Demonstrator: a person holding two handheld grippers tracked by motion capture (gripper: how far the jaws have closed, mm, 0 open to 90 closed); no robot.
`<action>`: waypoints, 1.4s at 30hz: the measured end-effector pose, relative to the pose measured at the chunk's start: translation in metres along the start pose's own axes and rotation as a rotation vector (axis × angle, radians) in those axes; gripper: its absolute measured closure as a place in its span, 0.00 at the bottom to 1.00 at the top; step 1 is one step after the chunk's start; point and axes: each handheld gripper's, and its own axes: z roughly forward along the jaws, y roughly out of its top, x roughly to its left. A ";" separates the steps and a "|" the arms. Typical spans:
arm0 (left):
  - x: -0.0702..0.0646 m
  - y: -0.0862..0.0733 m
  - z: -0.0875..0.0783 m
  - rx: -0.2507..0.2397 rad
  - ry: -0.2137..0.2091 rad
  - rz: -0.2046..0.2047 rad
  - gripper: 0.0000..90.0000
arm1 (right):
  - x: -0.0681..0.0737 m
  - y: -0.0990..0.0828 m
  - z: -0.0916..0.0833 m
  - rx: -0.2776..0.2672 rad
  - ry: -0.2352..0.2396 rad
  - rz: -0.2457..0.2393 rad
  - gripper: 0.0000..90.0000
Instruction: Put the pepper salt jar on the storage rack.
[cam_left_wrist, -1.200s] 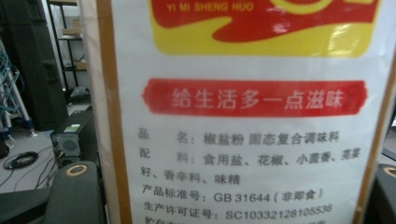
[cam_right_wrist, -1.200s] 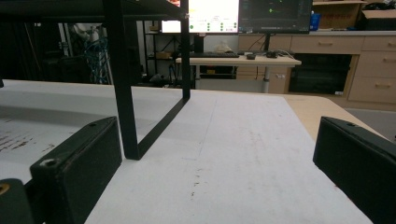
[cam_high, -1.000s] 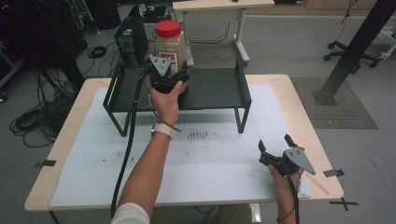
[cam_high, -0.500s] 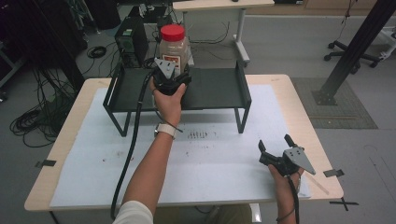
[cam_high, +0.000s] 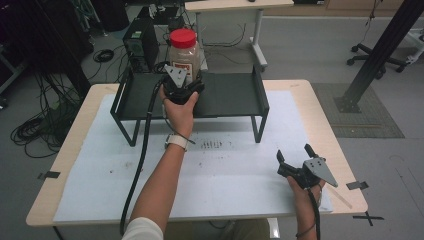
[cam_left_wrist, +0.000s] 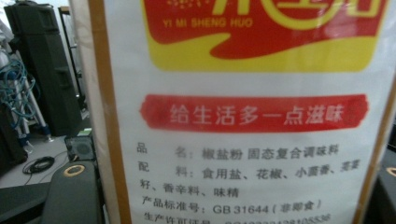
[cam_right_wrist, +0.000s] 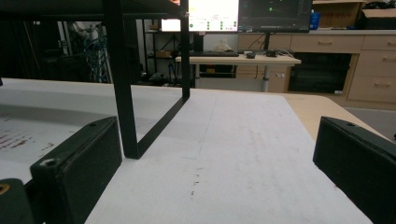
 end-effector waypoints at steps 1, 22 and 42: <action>0.000 0.000 0.000 0.000 0.000 0.000 0.27 | 0.000 0.000 0.000 0.000 0.000 0.000 0.02; 0.001 0.000 0.002 -0.006 0.003 0.012 0.21 | 0.000 0.000 0.000 -0.002 0.000 -0.002 0.02; 0.002 0.001 0.001 -0.022 -0.035 0.013 0.05 | 0.000 0.000 0.000 -0.001 0.000 -0.005 0.02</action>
